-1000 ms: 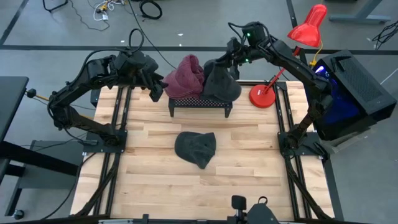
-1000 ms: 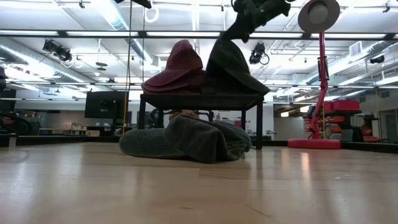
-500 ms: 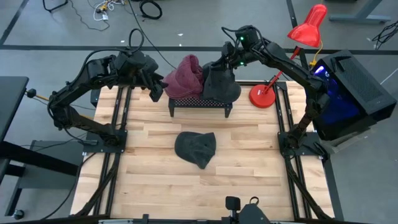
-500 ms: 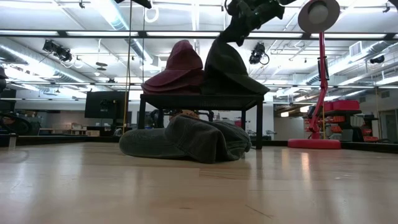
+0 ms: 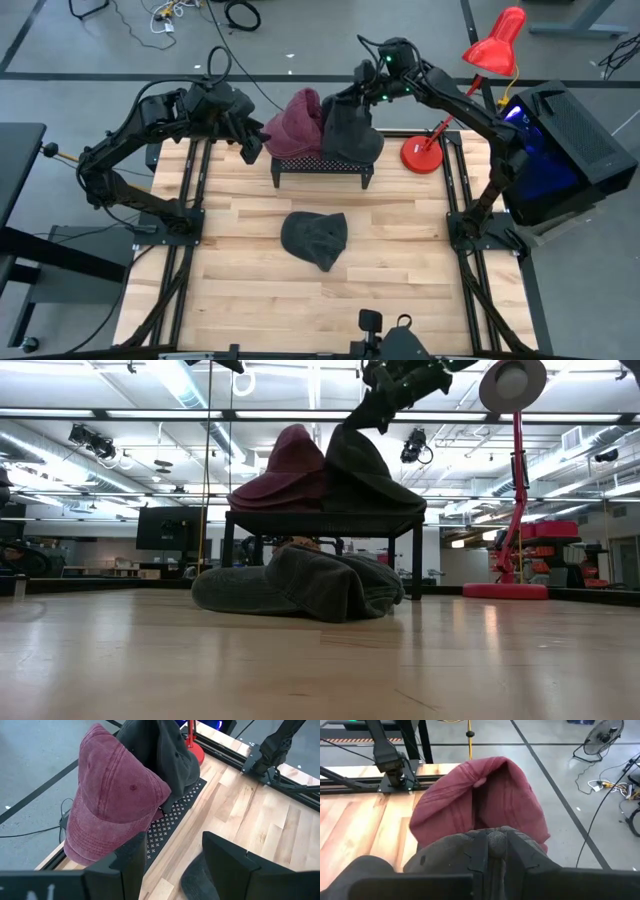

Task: Pick & Place hat
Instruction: Put the left black cap on top of the black cap on the shelf

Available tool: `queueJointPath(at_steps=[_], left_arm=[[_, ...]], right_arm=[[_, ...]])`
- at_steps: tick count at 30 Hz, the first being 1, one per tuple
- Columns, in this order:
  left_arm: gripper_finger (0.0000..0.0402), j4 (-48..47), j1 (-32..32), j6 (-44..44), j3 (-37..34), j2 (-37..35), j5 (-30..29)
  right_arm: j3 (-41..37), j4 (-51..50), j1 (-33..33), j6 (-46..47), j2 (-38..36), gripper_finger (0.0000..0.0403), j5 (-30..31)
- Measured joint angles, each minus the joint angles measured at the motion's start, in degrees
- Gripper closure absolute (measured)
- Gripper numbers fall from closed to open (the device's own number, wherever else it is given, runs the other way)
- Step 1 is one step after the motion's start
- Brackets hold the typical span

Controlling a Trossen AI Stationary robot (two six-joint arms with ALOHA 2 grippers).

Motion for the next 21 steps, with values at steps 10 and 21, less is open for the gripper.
queueJointPath(at_steps=[10, 21], left_arm=[[0.0203, 0.00, -0.09, -0.02, -0.01, 0.00, -0.01], [0.0203, 0.01, -0.07, -0.04, 0.01, 0.00, -0.02]], right_arm=[[0.00, -0.22, 0.24, 0.42, 2.15, 0.0363, 2.53], [0.00, -0.83, 0.22, 0.97, 1.88, 0.0233, 4.91]])
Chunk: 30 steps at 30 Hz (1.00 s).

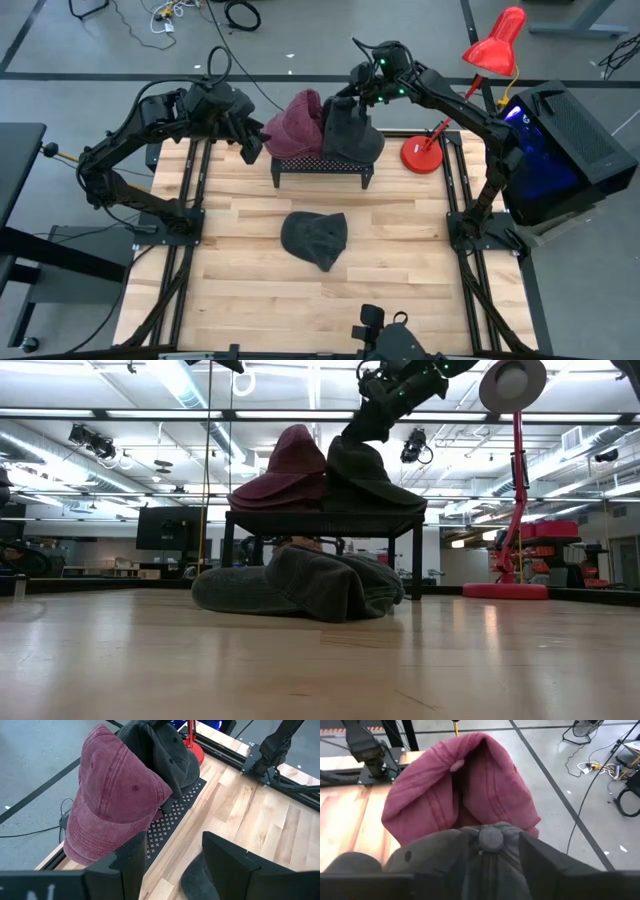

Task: Pick & Place hat
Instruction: Put the left black cap on top of the black cap on the shelf, then put the black cap on top of the stacked black caps on the shelf

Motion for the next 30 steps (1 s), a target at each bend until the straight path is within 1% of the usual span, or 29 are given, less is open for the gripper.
queueJointPath(at_steps=[3, 6, 11, 16, 22, 30], left_arm=[[0.0203, 0.01, 0.00, 0.00, 0.00, -0.01, 0.00], [0.0203, 0.01, 0.00, 0.00, 0.01, 0.00, 0.00], [0.0203, 0.01, 0.01, 0.01, -0.01, 0.00, 0.00], [0.0203, -0.04, 0.02, 0.09, -0.01, 0.00, 0.03], [0.0203, -0.01, -0.13, -0.15, -0.01, 0.03, 3.55], [0.0202, -0.70, -1.37, 0.03, 0.03, 3.03, 4.96]], right_arm=[[0.00, 0.23, -0.02, 1.47, 0.00, 0.0197, -1.20], [0.00, 0.12, -0.02, 2.82, -0.19, 0.0171, -2.25], [0.00, -0.03, 0.09, 3.22, -1.62, 0.0147, -2.01], [0.00, -1.78, 0.43, 3.05, -4.35, 0.0145, -1.98], [0.00, -6.96, 1.82, 2.91, -7.92, 0.0156, -1.95], [0.00, -12.57, 4.16, 3.68, -10.50, 0.0172, -1.84]])
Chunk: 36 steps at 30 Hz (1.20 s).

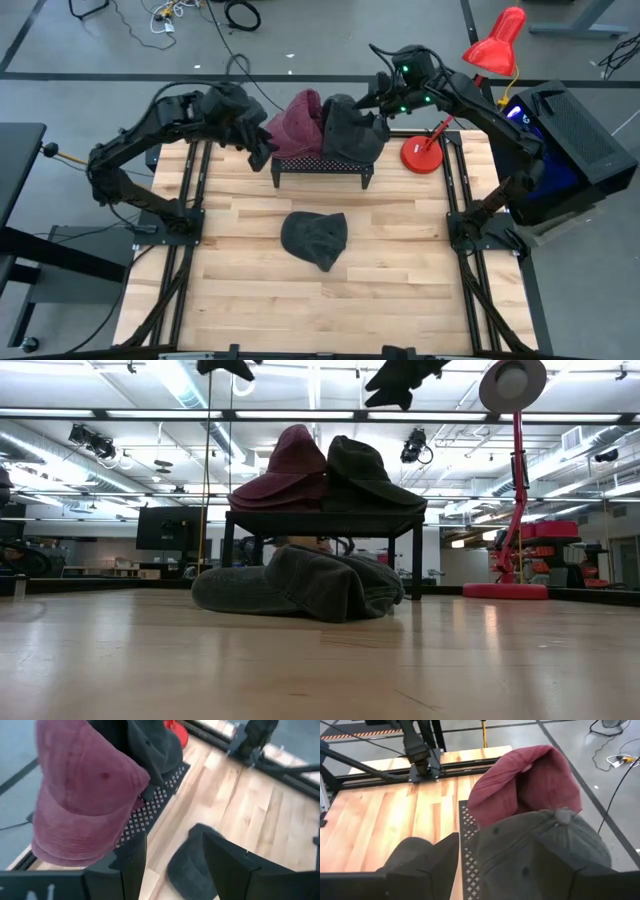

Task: Pick & Place hat
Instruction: Put the black cap on top of the stacked black caps on the shelf

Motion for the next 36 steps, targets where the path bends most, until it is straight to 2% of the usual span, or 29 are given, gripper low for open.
queueJointPath(at_steps=[7, 13, 18, 21, 24, 33, 36], left_arm=[[0.0202, -0.37, -0.49, 2.36, -0.02, 4.83, 5.88], [0.0202, -0.73, -3.15, 5.53, -0.07, 7.08, 5.67], [0.0202, 0.04, -5.78, 5.51, -0.07, 6.55, 1.52], [0.0202, 1.53, -6.97, 4.36, -0.11, 5.42, 0.96], [0.0202, 3.28, -7.85, 3.56, -3.69, 3.94, 1.02], [0.0202, 17.19, -10.12, -5.76, -22.51, -3.19, 2.29], [0.0202, 18.12, -10.59, -7.89, -27.24, -5.02, 2.40]], right_arm=[[0.00, -4.25, 1.73, 1.98, -0.79, 0.0182, 1.60], [0.00, -6.97, 3.14, 1.99, -2.14, 0.0183, 3.69], [0.00, -8.31, 3.58, 2.64, -3.81, 0.0183, 3.69], [0.00, -10.42, 3.80, 2.97, -4.52, 0.0183, 3.63], [0.00, -13.11, 4.40, 2.85, -4.72, 0.0183, 3.61], [0.00, -15.87, 7.94, 5.13, -4.74, 0.0183, 3.45], [0.00, -16.02, 9.39, 5.84, -4.74, 0.0183, 3.88]])
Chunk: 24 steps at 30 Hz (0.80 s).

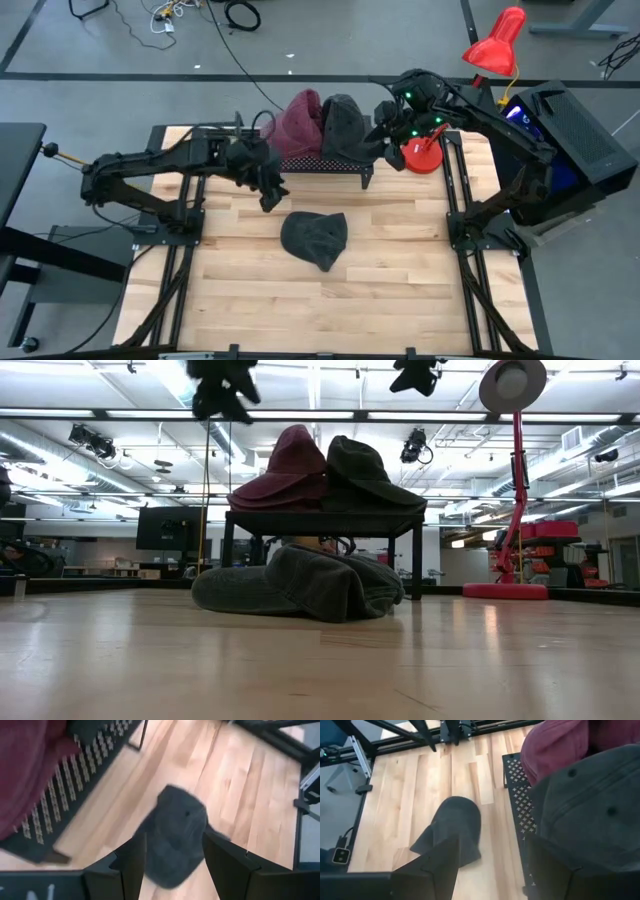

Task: Pick & Place hat
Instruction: Put the black cap on top of the stacked black caps on the shelf

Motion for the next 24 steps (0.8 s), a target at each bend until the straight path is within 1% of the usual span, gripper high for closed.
queueJointPath(at_steps=[4, 7, 10, 16, 18, 22, 24], left_arm=[[0.0202, 1.07, -0.53, -4.37, -5.70, -0.89, 0.75], [0.0202, 3.31, -1.08, -7.13, -9.64, -0.84, 2.71], [0.0202, 8.03, -2.07, -8.67, -13.91, -0.84, 4.65], [0.0202, 11.00, -4.38, -10.62, -21.30, -1.59, 4.77], [0.0202, 12.79, -4.72, -12.48, -24.10, -1.57, 4.94], [0.0202, 17.78, -4.89, -14.97, -28.92, -2.75, 5.49], [0.0202, 18.10, -4.89, -15.49, -31.47, -3.47, 5.38]], right_arm=[[0.00, -0.90, 1.99, 0.90, 0.00, 0.0183, 2.66], [0.00, -1.45, 3.42, 3.07, 0.00, 0.0183, 4.13], [0.00, -1.88, 4.97, 4.49, -0.21, 0.0183, 5.36], [0.00, -2.63, 7.59, 4.74, -1.64, 0.0183, 8.98], [0.00, -2.58, 7.94, 5.43, -1.97, 0.0183, 10.17], [0.00, -2.65, 8.40, 7.54, -2.65, 0.0183, 11.14], [0.00, -2.69, 8.80, 7.67, -2.86, 0.0183, 11.17]])
